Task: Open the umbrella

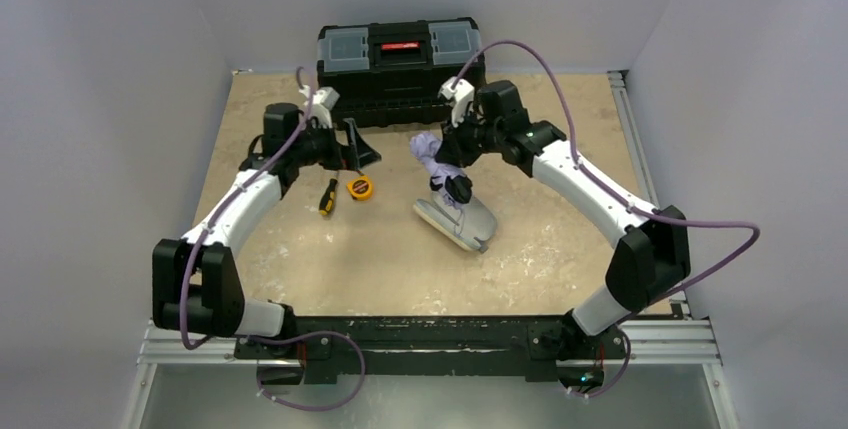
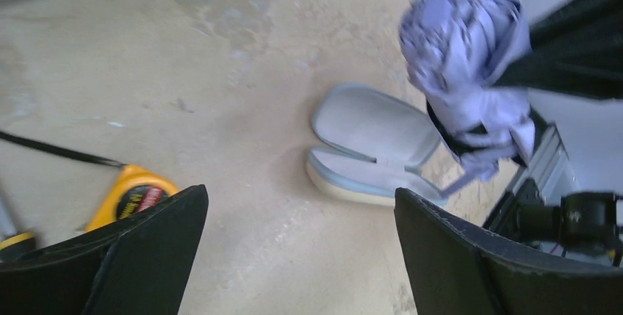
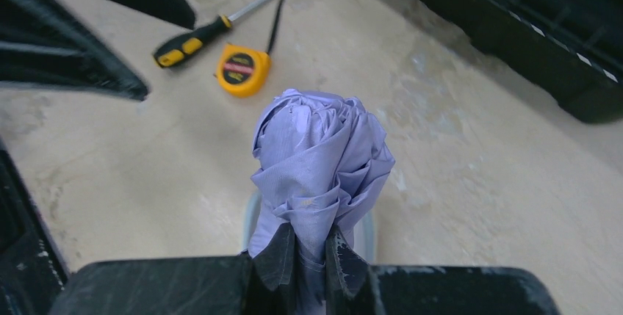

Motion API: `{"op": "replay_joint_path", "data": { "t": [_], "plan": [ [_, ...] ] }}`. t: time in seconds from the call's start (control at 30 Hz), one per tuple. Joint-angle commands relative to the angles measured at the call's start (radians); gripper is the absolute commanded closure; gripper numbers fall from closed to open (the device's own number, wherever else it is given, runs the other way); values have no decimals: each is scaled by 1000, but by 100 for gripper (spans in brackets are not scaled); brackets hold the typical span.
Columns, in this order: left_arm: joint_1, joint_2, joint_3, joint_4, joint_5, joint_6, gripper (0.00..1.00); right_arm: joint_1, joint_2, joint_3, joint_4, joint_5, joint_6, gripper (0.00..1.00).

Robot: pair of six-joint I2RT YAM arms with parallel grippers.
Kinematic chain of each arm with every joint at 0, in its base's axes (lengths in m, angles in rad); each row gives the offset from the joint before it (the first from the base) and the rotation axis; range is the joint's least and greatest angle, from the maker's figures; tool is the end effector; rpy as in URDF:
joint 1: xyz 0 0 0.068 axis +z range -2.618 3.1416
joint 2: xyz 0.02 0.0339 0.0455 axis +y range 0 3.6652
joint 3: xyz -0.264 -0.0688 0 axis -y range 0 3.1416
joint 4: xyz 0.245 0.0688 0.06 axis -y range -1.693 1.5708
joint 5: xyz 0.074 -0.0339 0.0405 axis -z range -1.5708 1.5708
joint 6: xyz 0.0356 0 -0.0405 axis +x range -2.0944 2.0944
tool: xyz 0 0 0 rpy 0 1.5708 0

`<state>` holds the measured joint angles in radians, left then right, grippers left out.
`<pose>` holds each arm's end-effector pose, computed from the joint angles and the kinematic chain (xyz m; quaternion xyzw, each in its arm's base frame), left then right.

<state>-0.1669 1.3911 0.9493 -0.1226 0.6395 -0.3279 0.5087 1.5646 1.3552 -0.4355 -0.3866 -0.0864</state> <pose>0.2988 -0.0719 0.2679 0.0842 0.8411 -0.3791 0.3764 0.3044 0.1851 0.3210 -0.3395 0.8143 0.2599 0.3925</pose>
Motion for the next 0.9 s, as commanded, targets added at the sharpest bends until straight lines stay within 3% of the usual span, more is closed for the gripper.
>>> {"op": "replay_joint_path", "data": {
  "t": [0.0, 0.2, 0.43, 0.7, 0.87],
  "plan": [
    [161, -51, 54, -24, -22, -107, 0, 131, 36, 66, 82, -51, 46, 100],
    [323, -162, 15, -116, -40, -40, 0, 319, 213, 153, 75, 0, 3, 100],
    [341, -348, -105, -167, -76, 17, 0, 385, 294, 69, 118, 258, 39, 100],
    [340, -399, -176, -135, -26, -20, 0, 285, 197, -120, 125, 308, -46, 100],
    [340, -352, -159, -108, 6, -23, 0, 112, 104, -271, 149, 275, -208, 100]
  ]
}}
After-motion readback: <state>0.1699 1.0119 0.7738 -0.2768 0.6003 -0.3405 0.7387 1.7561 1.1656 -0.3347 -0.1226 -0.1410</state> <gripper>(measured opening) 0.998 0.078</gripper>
